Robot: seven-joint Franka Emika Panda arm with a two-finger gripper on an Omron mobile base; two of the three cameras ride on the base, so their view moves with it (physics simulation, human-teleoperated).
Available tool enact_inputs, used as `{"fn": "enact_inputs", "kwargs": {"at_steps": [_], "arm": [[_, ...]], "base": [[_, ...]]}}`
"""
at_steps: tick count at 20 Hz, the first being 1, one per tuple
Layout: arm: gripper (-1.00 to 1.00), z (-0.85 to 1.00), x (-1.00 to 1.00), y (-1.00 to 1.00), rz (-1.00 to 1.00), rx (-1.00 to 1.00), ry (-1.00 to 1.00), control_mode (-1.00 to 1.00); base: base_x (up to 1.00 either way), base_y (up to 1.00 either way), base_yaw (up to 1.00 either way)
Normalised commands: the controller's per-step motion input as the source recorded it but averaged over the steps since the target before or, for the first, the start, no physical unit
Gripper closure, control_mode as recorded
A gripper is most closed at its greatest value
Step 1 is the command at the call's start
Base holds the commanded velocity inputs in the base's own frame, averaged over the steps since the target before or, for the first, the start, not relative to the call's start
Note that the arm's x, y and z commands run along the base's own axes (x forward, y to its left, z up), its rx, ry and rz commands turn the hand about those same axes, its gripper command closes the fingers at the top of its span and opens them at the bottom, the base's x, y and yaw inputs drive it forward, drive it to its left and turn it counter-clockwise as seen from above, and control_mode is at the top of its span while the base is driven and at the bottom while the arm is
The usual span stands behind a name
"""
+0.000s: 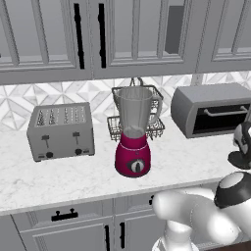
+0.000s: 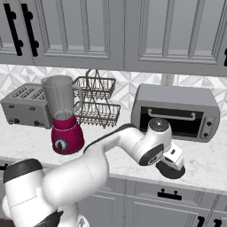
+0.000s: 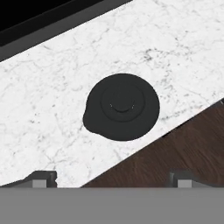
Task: Close the lid blender by securely placing the lid on top.
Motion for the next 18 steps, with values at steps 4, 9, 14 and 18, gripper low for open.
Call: {"fn": "enact_inputs", "kwargs": {"at_steps": [4, 9, 14, 18], "arm": [[-1.0, -0.12, 0.31, -0.32, 0.0, 0.0, 0.01, -1.0], [-1.0, -0.12, 0.27, -0.27, 0.0, 0.01, 0.0, -1.0], [-1.0, -0.15, 0.23, -0.21, 0.0, 0.03, 0.0, -1.0], [-1.0, -0.13, 0.17, -0.03, 0.0, 0.01, 0.04, -1.0]], "base": [[0.0, 0.0, 0.0], [0.0, 0.0, 0.0], [0.0, 0.0, 0.0], [0.0, 0.0, 0.0]]}}
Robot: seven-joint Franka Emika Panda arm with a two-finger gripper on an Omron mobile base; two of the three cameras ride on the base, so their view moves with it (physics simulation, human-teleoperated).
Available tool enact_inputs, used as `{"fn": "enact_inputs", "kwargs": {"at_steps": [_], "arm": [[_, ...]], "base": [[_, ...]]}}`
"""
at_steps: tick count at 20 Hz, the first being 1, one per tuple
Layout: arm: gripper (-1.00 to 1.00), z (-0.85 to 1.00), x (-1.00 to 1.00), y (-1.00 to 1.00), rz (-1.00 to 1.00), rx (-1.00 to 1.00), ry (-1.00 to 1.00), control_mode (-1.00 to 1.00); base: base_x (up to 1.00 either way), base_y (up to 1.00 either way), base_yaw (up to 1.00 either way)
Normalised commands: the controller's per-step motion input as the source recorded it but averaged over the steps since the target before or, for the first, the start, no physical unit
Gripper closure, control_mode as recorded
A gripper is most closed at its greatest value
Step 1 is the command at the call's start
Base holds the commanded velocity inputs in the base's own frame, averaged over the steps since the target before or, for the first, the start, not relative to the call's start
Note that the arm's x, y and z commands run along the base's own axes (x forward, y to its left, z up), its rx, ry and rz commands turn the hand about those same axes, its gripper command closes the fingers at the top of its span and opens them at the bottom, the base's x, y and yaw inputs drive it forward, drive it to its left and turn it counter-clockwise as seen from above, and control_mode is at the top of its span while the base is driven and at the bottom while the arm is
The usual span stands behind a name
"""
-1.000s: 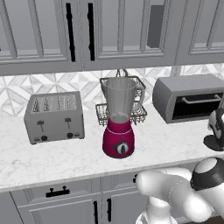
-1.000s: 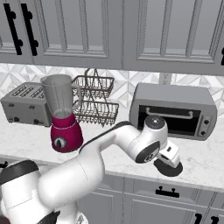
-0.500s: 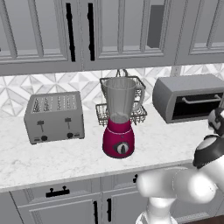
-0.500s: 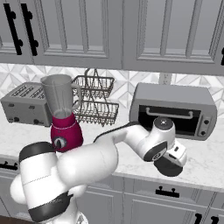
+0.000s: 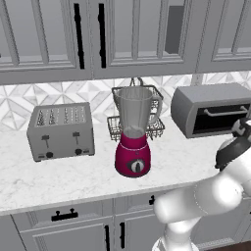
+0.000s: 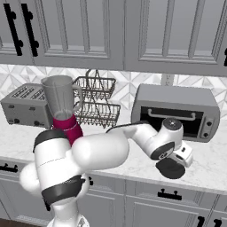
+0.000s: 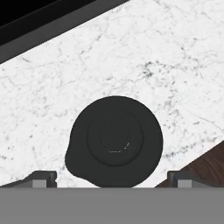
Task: Close the lid blender by securely placing the lid on top.
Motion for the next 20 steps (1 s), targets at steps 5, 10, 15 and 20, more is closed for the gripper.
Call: {"fn": "enact_inputs", "kwargs": {"at_steps": [5, 10, 15, 20], "arm": [[-1.0, -0.21, 0.08, 0.0, 0.0, 0.0, 0.07, -1.0], [-1.0, -0.27, 0.0, 0.0, 0.0, 0.0, 0.09, -1.0], [-1.0, -0.23, 0.0, 0.0, 0.0, 0.0, 0.05, -1.0], [-1.0, -0.1, 0.03, -0.07, 0.01, 0.01, 0.0, -1.0]], "base": [[0.0, 0.0, 0.0], [0.0, 0.0, 0.0], [0.0, 0.0, 0.0], [0.0, 0.0, 0.0]]}}
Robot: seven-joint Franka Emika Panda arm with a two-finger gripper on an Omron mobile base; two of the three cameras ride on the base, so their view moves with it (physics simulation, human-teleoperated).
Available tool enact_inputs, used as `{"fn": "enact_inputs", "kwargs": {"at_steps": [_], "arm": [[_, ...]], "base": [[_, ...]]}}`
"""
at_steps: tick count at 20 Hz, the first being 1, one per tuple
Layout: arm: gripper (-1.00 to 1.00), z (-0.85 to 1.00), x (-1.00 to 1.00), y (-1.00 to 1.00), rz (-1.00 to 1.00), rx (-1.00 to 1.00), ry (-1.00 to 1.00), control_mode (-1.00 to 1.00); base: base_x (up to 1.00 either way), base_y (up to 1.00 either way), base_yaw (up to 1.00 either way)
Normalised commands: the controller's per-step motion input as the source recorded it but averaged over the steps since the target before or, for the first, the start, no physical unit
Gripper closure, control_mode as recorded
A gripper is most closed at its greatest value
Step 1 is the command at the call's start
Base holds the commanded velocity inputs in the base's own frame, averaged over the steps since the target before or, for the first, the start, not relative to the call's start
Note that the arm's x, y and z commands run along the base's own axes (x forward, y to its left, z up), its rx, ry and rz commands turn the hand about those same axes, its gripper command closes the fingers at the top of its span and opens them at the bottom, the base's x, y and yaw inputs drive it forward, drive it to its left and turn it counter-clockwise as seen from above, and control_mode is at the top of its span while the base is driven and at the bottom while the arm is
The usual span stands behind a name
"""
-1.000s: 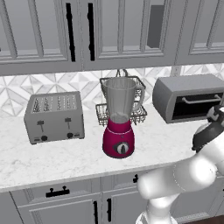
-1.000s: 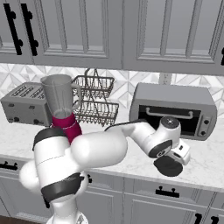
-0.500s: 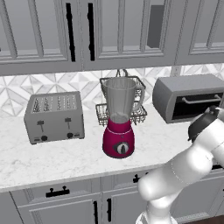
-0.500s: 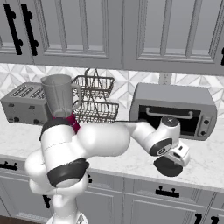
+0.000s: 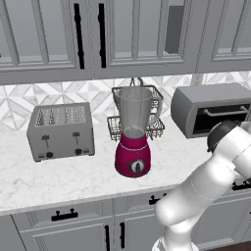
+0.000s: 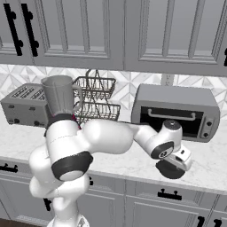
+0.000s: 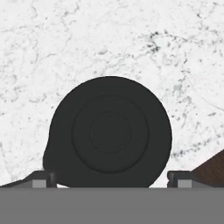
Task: Close the lid blender by securely placing the lid on top.
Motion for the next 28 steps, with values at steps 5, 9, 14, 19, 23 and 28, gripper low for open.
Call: {"fn": "enact_inputs", "kwargs": {"at_steps": [5, 9, 14, 19, 23, 28], "arm": [[-1.0, -0.14, 0.03, -0.07, 0.02, 0.02, 0.0, -1.0], [-1.0, -0.16, 0.01, -0.09, 0.04, 0.03, 0.0, -1.0], [-1.0, -0.17, 0.05, -0.15, 0.07, 0.07, 0.0, -1.0], [-1.0, -0.12, 0.08, -0.14, 0.06, 0.06, 0.0, -1.0], [-1.0, -0.07, 0.14, -0.14, 0.05, 0.05, 0.0, -1.0], [-1.0, -0.12, 0.17, -0.01, 0.03, 0.01, 0.0, -1.0]], "base": [[0.0, 0.0, 0.0], [0.0, 0.0, 0.0], [0.0, 0.0, 0.0], [0.0, 0.0, 0.0], [0.0, 0.0, 0.0], [0.0, 0.0, 0.0]]}}
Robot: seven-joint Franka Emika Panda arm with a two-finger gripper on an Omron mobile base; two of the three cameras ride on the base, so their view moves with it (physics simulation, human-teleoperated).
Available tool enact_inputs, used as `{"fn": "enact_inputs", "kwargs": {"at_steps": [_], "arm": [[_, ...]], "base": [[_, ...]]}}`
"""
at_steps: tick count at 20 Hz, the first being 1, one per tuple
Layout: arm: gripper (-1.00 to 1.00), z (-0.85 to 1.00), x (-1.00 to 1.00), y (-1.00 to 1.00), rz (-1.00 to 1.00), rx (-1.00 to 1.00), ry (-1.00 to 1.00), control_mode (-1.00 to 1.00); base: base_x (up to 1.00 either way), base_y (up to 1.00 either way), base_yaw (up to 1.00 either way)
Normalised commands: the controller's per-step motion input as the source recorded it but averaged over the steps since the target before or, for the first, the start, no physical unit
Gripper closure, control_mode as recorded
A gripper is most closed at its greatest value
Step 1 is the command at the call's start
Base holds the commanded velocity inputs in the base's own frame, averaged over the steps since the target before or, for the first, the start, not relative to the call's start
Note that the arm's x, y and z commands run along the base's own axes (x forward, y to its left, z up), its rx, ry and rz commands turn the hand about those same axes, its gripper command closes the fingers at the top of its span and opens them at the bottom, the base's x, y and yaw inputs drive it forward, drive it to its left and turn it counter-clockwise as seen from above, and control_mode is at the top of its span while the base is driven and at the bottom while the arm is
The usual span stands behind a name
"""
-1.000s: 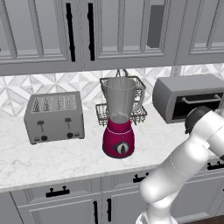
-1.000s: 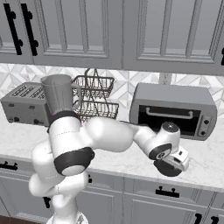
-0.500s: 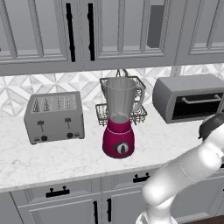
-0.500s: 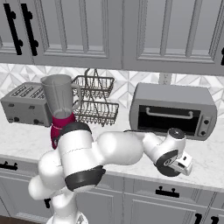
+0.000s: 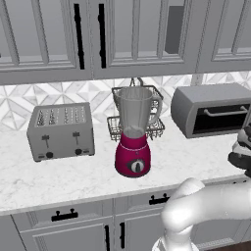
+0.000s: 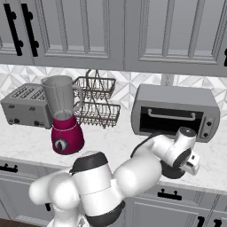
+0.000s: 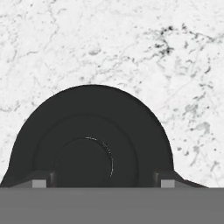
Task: Close the lid blender by securely placing the lid on top.
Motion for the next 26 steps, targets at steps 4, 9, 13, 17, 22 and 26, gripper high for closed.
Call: {"fn": "enact_inputs", "kwargs": {"at_steps": [4, 9, 13, 17, 22, 26], "arm": [[-1.0, -0.18, 0.14, 0.0, 0.01, 0.0, 0.0, -1.0], [-1.0, -0.25, 0.11, 0.0, 0.0, 0.0, 0.0, -1.0], [-1.0, -0.35, 0.07, 0.01, 0.0, 0.0, 0.0, -1.0], [-1.0, -0.39, 0.06, 0.08, 0.0, 0.0, 0.0, -1.0], [-1.0, -0.4, 0.06, 0.17, 0.0, 0.0, 0.0, -1.0], [-1.0, -0.43, 0.03, 0.21, 0.0, 0.0, 0.0, -1.0]], "base": [[0.0, 0.0, 0.0], [0.0, 0.0, 0.0], [0.0, 0.0, 0.0], [0.0, 0.0, 0.0], [0.0, 0.0, 0.0], [0.0, 0.0, 0.0]]}}
